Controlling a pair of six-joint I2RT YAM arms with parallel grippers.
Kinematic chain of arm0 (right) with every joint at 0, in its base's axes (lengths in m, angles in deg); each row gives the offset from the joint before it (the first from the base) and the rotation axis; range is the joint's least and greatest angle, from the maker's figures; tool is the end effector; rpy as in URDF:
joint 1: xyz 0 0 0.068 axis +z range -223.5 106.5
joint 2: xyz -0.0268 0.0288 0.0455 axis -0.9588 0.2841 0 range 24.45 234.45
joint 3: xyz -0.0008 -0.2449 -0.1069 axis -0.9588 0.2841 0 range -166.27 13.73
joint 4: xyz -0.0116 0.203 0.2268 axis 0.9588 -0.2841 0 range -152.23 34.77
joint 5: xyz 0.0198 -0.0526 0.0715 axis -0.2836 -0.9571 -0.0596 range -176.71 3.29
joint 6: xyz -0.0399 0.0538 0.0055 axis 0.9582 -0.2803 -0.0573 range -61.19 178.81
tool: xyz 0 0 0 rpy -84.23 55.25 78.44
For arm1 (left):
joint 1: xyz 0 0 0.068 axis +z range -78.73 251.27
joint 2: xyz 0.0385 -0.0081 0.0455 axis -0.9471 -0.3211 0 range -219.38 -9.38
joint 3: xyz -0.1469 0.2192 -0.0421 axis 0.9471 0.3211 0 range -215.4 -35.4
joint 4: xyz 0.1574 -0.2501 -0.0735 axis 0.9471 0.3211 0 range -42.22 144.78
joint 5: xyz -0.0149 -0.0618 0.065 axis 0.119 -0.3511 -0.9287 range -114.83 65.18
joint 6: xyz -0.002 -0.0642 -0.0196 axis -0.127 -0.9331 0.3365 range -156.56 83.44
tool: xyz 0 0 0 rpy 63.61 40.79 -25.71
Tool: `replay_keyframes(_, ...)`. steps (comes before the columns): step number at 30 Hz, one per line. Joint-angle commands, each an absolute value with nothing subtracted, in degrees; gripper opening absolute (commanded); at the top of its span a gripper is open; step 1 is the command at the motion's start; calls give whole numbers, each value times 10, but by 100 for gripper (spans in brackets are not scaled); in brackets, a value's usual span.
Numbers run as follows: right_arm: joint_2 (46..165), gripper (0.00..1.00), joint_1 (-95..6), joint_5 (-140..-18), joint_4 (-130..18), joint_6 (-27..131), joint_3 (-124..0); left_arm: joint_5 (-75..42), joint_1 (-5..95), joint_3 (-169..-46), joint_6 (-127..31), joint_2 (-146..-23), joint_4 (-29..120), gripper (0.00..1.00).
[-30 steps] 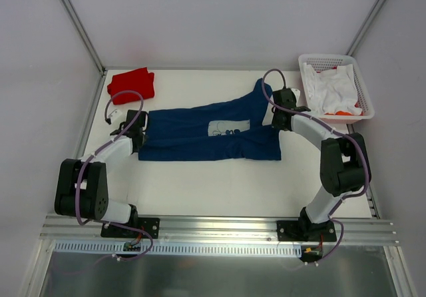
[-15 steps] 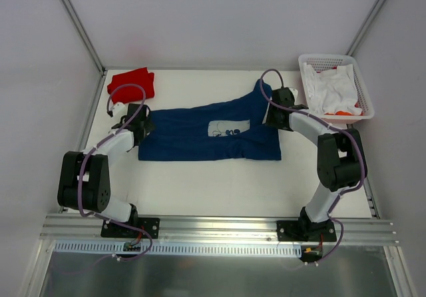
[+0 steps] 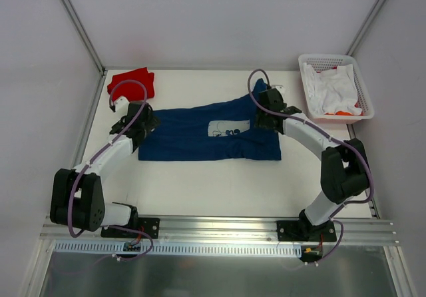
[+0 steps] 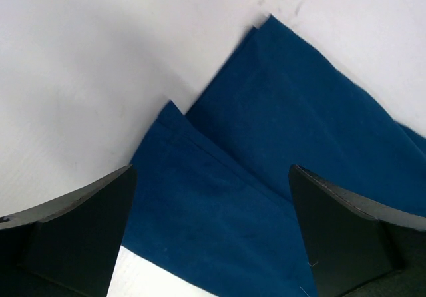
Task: Fold and stack the t-shirts
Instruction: Fold the flattened tshirt in 1/3 of the way
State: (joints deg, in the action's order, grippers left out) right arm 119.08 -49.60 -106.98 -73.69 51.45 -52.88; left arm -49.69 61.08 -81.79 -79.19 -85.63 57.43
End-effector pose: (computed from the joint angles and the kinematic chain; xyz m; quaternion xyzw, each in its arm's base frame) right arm 0.3835 0.1495 0.1971 -0.0669 0.9141 -0.0591 0.3955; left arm 0.3337 -0.0372 0.1937 -0.3349 0.8225 -0.0109 0.4596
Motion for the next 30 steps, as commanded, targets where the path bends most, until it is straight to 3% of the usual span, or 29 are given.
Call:
replay_keyframes(1, 1161, 61, -459, -1085, -757, 491, -527, -482, 590, -804, -803, -849, 576, 99)
replay_keyframes(30, 1152, 57, -347, -1099, -743, 334, -368, -491, 540, -751, -841, -935, 568, 99)
